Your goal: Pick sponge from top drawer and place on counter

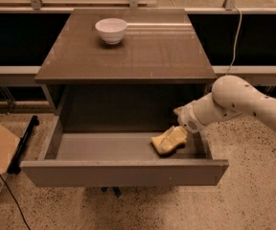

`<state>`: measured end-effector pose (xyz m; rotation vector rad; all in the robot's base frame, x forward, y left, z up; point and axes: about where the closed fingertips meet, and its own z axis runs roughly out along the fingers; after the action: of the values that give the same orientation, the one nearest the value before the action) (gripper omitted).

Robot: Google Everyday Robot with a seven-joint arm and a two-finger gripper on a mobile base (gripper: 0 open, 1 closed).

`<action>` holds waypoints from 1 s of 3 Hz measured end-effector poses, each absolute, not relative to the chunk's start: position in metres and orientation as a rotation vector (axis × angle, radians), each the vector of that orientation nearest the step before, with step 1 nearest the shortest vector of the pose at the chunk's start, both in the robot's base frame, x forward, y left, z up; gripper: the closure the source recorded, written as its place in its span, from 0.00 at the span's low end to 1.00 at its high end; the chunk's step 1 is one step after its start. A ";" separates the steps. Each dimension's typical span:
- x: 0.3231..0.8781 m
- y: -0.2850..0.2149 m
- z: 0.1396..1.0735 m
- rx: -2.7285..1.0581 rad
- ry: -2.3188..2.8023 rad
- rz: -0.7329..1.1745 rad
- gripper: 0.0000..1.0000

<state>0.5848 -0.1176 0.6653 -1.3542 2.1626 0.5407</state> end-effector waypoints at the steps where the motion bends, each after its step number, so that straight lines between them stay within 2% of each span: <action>1: 0.586 -0.122 0.647 -1.300 2.191 0.590 0.00; 3: 0.576 -0.126 0.613 -1.270 2.267 0.652 0.00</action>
Offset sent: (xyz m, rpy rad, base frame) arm -0.0039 -0.0127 -0.0569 0.0469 0.1263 -0.0656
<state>0.5764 -0.1257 0.6132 -1.2702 2.2671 0.6521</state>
